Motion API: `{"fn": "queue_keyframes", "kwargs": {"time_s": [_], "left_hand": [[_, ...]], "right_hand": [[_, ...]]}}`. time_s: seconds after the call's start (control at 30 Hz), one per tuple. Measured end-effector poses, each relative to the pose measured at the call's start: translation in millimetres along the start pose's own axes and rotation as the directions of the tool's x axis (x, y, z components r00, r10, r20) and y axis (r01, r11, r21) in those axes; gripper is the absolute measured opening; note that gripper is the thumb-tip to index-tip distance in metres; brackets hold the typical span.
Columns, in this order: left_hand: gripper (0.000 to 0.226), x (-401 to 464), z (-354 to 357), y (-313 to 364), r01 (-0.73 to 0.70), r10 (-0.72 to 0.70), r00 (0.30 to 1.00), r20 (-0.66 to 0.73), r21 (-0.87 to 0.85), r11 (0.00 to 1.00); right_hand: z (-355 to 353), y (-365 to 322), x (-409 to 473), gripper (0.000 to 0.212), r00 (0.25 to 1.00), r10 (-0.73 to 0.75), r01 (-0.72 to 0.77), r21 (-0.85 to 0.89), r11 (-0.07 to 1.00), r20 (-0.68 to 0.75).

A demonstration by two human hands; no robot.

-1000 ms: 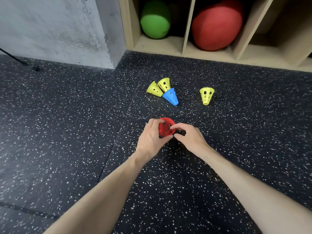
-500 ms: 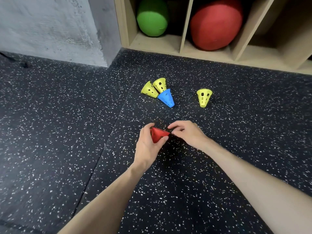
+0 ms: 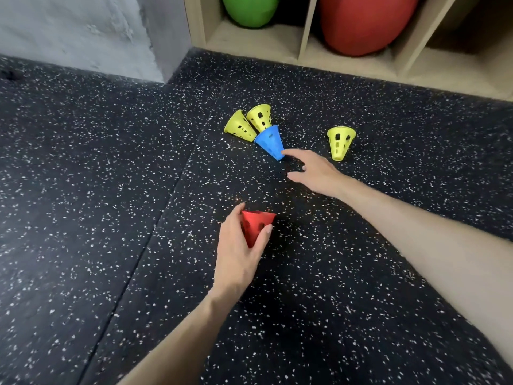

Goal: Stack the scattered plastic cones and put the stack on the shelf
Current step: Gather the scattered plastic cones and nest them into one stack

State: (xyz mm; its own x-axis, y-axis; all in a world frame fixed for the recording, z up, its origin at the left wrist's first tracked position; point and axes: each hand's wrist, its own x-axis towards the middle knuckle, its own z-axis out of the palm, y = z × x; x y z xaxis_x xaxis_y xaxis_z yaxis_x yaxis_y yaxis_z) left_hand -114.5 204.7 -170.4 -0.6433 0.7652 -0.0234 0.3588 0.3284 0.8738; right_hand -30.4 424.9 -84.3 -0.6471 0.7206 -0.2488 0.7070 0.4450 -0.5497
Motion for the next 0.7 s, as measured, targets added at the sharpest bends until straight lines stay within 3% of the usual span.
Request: {"fn": "queue_keyframes", "kwargs": {"time_s": [0.23,0.43,0.7], "left_hand": [[0.074,-5,0,2,0.026,-0.027,0.999,-0.03,-0.044,0.999],[0.073,-7,0,4,-0.01,0.01,1.0,-0.014,-0.008,1.0],[0.072,-5,0,6,0.017,-0.017,1.0,-0.016,-0.01,1.0]], "right_hand": [[-2,-8,37,0.076,0.99,-0.074,0.092,-0.148,0.985,0.117],[-8,-11,60,0.069,0.99,-0.108,0.116,-0.09,0.989,0.088],[0,-15,79,0.084,0.986,-0.078,0.097,-0.124,0.988,0.147]]}}
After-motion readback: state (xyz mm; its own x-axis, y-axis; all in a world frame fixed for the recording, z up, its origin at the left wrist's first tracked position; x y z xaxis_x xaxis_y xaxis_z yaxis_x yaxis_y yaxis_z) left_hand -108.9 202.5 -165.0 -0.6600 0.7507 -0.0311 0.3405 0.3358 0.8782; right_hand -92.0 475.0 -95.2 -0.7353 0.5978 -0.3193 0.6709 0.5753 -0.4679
